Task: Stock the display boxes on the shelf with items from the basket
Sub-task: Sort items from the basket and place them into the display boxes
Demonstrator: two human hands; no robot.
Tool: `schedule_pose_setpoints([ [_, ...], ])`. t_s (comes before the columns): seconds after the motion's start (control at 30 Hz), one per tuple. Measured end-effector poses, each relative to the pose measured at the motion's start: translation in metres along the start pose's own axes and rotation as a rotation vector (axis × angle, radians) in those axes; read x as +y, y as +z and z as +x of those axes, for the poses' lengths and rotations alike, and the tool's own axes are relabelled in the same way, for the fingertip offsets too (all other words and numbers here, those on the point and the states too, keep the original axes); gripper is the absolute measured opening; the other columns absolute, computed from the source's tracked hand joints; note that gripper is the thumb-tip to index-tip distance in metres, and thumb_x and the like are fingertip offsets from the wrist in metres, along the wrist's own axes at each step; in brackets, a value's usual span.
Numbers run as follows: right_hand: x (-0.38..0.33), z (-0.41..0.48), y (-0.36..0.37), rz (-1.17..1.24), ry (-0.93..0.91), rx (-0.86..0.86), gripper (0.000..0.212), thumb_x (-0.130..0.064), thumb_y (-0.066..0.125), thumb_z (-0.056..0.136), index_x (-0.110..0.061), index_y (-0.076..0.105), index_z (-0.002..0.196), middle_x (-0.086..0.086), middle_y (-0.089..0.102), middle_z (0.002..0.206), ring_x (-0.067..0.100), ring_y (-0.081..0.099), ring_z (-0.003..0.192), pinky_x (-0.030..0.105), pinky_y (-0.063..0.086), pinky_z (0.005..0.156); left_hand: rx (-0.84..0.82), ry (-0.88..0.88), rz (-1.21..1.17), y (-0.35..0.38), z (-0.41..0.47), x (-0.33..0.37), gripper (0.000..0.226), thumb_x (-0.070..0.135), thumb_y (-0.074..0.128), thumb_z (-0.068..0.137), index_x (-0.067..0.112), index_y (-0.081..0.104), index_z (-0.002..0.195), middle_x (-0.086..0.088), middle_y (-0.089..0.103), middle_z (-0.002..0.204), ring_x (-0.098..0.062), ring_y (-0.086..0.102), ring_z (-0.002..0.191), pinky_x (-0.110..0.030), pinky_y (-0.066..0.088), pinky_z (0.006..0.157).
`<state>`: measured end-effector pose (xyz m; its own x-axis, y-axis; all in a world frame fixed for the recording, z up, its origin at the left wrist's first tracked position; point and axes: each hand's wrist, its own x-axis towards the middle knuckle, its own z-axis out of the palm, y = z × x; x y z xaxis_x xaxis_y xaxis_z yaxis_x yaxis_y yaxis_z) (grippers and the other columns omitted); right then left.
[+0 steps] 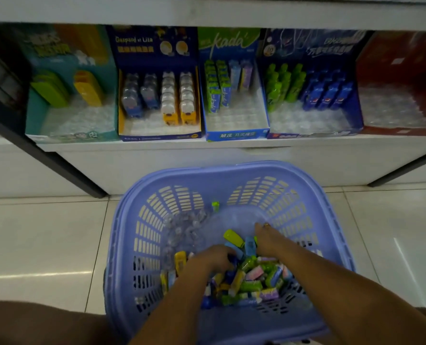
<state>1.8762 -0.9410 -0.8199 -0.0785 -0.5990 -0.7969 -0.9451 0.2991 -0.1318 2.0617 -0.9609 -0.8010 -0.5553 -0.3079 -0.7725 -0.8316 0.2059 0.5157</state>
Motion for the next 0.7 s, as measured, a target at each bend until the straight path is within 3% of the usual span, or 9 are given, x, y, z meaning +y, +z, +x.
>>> schedule_pose_setpoints([
  [0.07, 0.0, 0.002, -0.001, 0.04, 0.009, -0.054, 0.083, -0.017, 0.056, 0.093, -0.012, -0.003, 0.151, 0.023, 0.024, 0.148, 0.038, 0.05, 0.114, 0.033, 0.045, 0.069, 0.006, 0.001, -0.022, -0.001, 0.0, 0.0, 0.043, 0.018, 0.055, 0.094, 0.017, 0.048, 0.137, -0.012, 0.052, 0.133, -0.031, 0.052, 0.115, -0.039, 0.044, 0.094],
  [0.13, -0.001, 0.002, -0.001, -0.01, 0.012, -0.102, 0.071, -0.023, 0.054, 0.094, -0.009, 0.013, 0.15, 0.022, 0.027, 0.148, 0.038, 0.045, 0.121, 0.038, 0.05, 0.08, 0.031, 0.003, -0.037, -0.002, -0.002, 0.003, 0.035, 0.018, 0.054, 0.095, 0.011, 0.055, 0.129, -0.015, 0.057, 0.123, -0.033, 0.054, 0.107, -0.038, 0.043, 0.087],
  [0.2, -0.004, 0.002, -0.004, -0.12, 0.015, -0.156, 0.054, -0.027, 0.051, 0.096, -0.008, 0.032, 0.143, 0.019, 0.041, 0.141, 0.029, 0.048, 0.111, 0.041, 0.044, 0.089, 0.084, -0.002, -0.063, -0.002, -0.003, 0.006, 0.014, 0.015, 0.052, 0.095, 0.008, 0.063, 0.093, -0.015, 0.057, 0.092, -0.03, 0.052, 0.082, -0.04, 0.039, 0.076],
  [0.27, -0.011, -0.003, -0.012, -0.214, 0.081, -0.248, 0.047, -0.027, 0.054, 0.095, -0.008, 0.042, 0.137, 0.016, 0.05, 0.124, 0.023, 0.045, 0.093, 0.037, 0.042, 0.08, 0.165, -0.031, -0.109, -0.004, -0.001, 0.007, 0.035, 0.012, 0.049, 0.096, 0.02, 0.039, 0.063, -0.003, 0.035, 0.068, -0.02, 0.033, 0.063, -0.035, 0.029, 0.07],
  [0.37, -0.022, -0.008, -0.029, -0.349, 0.172, -0.357, 0.035, -0.031, 0.052, 0.096, -0.004, 0.056, 0.118, 0.011, 0.048, 0.105, 0.022, 0.044, 0.085, 0.032, 0.037, 0.077, 0.238, -0.042, -0.196, -0.013, -0.005, 0.013, 0.036, 0.009, 0.05, 0.094, 0.022, 0.038, 0.062, 0.0, 0.032, 0.067, -0.018, 0.028, 0.065, -0.03, 0.027, 0.071],
  [0.47, -0.022, -0.019, -0.043, -0.314, 0.233, -0.368, 0.041, -0.034, 0.04, 0.101, -0.005, 0.051, 0.128, 0.012, 0.049, 0.121, 0.021, 0.041, 0.095, 0.03, 0.033, 0.082, 0.292, -0.03, -0.298, -0.023, -0.006, 0.023, 0.04, 0.007, 0.05, 0.09, 0.016, 0.033, 0.055, -0.005, 0.028, 0.06, -0.017, 0.023, 0.057, -0.033, 0.026, 0.064],
  [0.53, -0.011, -0.022, -0.047, -0.201, 0.148, -0.237, 0.026, -0.028, 0.054, 0.095, -0.005, 0.064, 0.102, 0.01, 0.053, 0.092, 0.021, 0.046, 0.079, 0.031, 0.037, 0.078, 0.311, -0.013, -0.358, -0.023, -0.006, 0.028, 0.04, 0.007, 0.052, 0.09, 0.016, 0.034, 0.055, -0.005, 0.03, 0.059, -0.018, 0.027, 0.058, -0.034, 0.028, 0.064],
  [0.6, -0.005, -0.028, -0.049, -0.115, 0.084, -0.135, 0.036, -0.03, 0.062, 0.091, -0.011, 0.05, 0.063, 0.008, 0.041, 0.064, 0.019, 0.038, 0.056, 0.033, 0.039, 0.071, 0.293, -0.015, -0.413, -0.021, -0.007, 0.032, 0.028, 0.011, 0.054, 0.091, 0.013, 0.047, 0.064, -0.009, 0.044, 0.067, -0.023, 0.041, 0.066, -0.034, 0.035, 0.065],
  [0.7, -0.013, -0.039, -0.056, 0.244, -0.05, -0.029, 0.043, -0.04, 0.054, 0.094, -0.009, 0.054, 0.064, 0.009, 0.047, 0.058, 0.019, 0.044, 0.053, 0.033, 0.045, 0.071, 0.261, -0.063, -0.838, -0.015, -0.01, 0.037, 0.022, 0.023, 0.054, 0.096, 0.015, 0.057, 0.075, -0.009, 0.057, 0.075, -0.026, 0.057, 0.069, -0.035, 0.053, 0.066],
])
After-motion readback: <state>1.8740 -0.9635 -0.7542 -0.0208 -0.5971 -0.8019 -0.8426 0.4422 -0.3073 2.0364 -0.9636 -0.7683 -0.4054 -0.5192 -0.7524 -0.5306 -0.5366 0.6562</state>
